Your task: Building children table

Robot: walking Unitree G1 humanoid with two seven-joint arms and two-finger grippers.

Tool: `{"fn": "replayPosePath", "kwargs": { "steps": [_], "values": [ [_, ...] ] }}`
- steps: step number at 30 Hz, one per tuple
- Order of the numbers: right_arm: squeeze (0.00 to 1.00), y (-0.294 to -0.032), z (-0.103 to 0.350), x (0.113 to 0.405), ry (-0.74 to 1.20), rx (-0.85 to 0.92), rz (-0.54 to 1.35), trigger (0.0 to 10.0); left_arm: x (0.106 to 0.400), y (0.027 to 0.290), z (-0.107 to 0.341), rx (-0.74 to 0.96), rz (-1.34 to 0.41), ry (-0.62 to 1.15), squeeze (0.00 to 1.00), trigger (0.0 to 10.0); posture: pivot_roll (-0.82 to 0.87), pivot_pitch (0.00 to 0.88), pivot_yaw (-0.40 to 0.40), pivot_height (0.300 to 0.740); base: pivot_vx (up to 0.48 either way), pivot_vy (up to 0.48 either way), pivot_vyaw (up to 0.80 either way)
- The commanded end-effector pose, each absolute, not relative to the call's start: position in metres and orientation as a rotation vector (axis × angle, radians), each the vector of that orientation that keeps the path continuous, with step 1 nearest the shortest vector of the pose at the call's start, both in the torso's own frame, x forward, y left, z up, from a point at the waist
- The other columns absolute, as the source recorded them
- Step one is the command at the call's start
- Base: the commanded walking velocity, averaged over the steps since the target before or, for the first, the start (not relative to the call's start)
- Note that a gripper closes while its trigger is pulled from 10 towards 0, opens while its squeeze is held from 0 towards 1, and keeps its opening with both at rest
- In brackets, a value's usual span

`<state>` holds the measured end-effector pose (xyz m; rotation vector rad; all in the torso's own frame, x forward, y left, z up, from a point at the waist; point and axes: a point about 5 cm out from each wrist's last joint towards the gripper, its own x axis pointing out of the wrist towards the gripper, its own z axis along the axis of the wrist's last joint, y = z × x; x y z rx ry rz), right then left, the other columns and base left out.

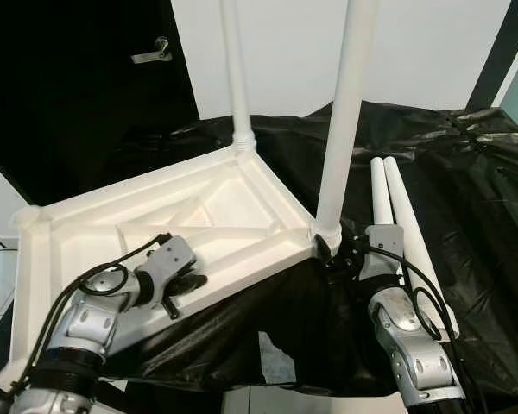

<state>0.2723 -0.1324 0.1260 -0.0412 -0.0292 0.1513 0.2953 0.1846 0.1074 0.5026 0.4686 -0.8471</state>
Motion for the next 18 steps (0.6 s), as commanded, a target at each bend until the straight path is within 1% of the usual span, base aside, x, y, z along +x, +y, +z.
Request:
{"fn": "replayPosePath", "kwargs": {
  "steps": [1, 2, 6, 8, 9, 11, 12, 13, 14, 16, 17, 18],
  "values": [
    [0.0, -0.128, 0.124, 0.275, -0.014, -0.039, 0.155, 10.0, 0.295, 0.187, 0.097, 0.495, -0.67, 0.486, 0.0, 0.0, -0.02, 0.0, 0.05, 0.74, 0.0, 0.0, 0.0],
    [0.0, -0.127, 0.124, 0.275, -0.013, -0.038, 0.157, 10.0, 0.294, 0.181, 0.097, 0.483, -0.679, 0.477, 0.0, 0.0, -0.02, 0.0, 0.048, 0.74, 0.0, 0.0, 0.0],
    [0.0, -0.125, 0.125, 0.276, -0.013, -0.037, 0.163, 10.0, 0.293, 0.173, 0.097, 0.469, -0.678, 0.47, 0.0, 0.0, -0.02, 0.0, 0.043, 0.74, 0.0, 0.0, 0.0],
    [0.0, -0.124, 0.124, 0.278, -0.01, -0.038, 0.168, 10.0, 0.293, 0.168, 0.099, 0.478, -0.66, 0.466, 0.0, 4.5, -0.01, 0.0, 0.039, 0.74, 0.0, 0.0, 0.0],
    [0.0, -0.124, 0.124, 0.279, -0.009, -0.04, 0.168, 10.0, 0.295, 0.167, 0.099, 0.479, -0.633, 0.467, 0.0, 10.0, -0.01, 0.0, 0.039, 0.74, 0.0, 0.0, 0.0],
    [0.0, -0.124, 0.124, 0.279, -0.007, -0.041, 0.168, 10.0, 0.297, 0.167, 0.099, 0.471, -0.614, 0.471, 0.0, 10.0, -0.01, 0.0, 0.039, 0.74, 0.0, 0.0, 0.0],
    [0.0, -0.124, 0.124, 0.28, -0.007, -0.041, 0.167, 10.0, 0.297, 0.166, 0.1, 0.462, -0.608, 0.469, 0.86, 10.0, -0.01, 0.0, 0.039, 0.74, 0.0, 0.0, 0.0],
    [0.0, -0.124, 0.124, 0.28, -0.007, -0.041, 0.167, 10.0, 0.297, 0.166, 0.1, 0.462, -0.608, 0.469, 0.86, 10.0, -0.01, 0.0, 0.039, 0.74, 0.0, 0.0, 0.0],
    [0.0, -0.124, 0.124, 0.283, -0.007, -0.046, 0.162, 10.0, 0.296, 0.161, 0.106, 0.4, -0.629, 0.433, 1.0, 10.0, -0.01, 0.0, 0.038, 0.74, 0.0, 0.0, 0.0],
    [0.0, -0.125, 0.124, 0.283, -0.007, -0.048, 0.16, 10.0, 0.295, 0.159, 0.109, 0.389, -0.644, 0.418, 1.0, 10.0, -0.01, 0.0, 0.038, 0.74, 0.0, 0.0, 0.0],
    [0.0, -0.125, 0.125, 0.284, -0.008, -0.047, 0.155, 10.0, 0.293, 0.157, 0.112, 0.361, -0.67, 0.411, 0.32, 10.0, -0.01, 0.0, 0.037, 0.74, 0.0, 0.0, 0.0],
    [0.0, -0.126, 0.125, 0.286, -0.003, -0.044, 0.148, 10.0, 0.291, 0.155, 0.118, 0.336, -0.712, 0.385, 0.0, 10.0, -0.01, 0.0, 0.038, 0.74, 0.0, 0.0, 0.0]
  ]
}}
